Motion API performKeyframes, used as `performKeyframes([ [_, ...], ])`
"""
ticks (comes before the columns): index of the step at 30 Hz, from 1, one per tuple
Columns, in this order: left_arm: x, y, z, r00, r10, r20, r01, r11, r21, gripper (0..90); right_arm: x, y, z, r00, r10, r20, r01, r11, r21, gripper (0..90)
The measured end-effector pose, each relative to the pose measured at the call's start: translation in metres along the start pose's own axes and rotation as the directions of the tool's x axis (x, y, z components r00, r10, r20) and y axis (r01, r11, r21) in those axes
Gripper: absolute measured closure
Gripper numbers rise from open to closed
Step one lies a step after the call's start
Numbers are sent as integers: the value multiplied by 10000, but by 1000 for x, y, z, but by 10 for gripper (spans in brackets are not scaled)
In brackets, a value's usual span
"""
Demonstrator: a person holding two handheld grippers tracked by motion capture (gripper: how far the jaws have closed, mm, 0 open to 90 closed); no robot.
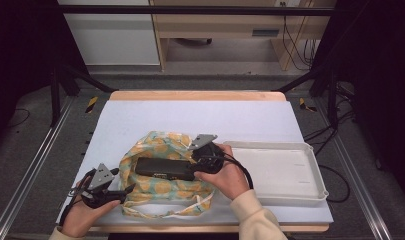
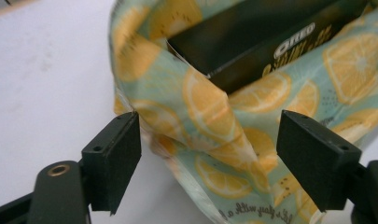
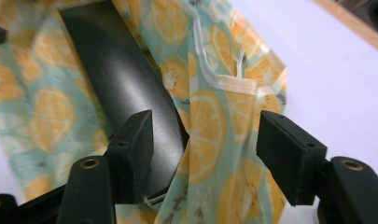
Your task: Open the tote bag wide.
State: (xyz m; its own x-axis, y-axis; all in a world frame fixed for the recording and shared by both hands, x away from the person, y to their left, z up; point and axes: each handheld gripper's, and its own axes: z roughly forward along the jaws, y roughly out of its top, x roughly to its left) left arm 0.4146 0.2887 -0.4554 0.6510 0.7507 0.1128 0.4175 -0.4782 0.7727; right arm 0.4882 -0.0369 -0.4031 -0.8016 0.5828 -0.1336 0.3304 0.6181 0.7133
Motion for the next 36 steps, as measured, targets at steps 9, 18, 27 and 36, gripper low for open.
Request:
performKeyframes([
  [9,-4,-2,11,9997,186,141,-191,9990,392,247,-10,0,12,9988,-362,340,337,9967,732,884],
  [18,1,-2,9,9999,113,-94,-108,9986,523,362,-34,-3,22,9974,14,725,-75,9964,839,900],
  [27,6,1,6,9992,346,-182,-335,9978,575,708,-38,-2,27,9969,-58,782,-9,9963,856,900],
  [36,10,-2,12,9964,841,52,-838,9835,1604,891,-53,-7,40,9952,228,953,-342,9922,1199,900],
])
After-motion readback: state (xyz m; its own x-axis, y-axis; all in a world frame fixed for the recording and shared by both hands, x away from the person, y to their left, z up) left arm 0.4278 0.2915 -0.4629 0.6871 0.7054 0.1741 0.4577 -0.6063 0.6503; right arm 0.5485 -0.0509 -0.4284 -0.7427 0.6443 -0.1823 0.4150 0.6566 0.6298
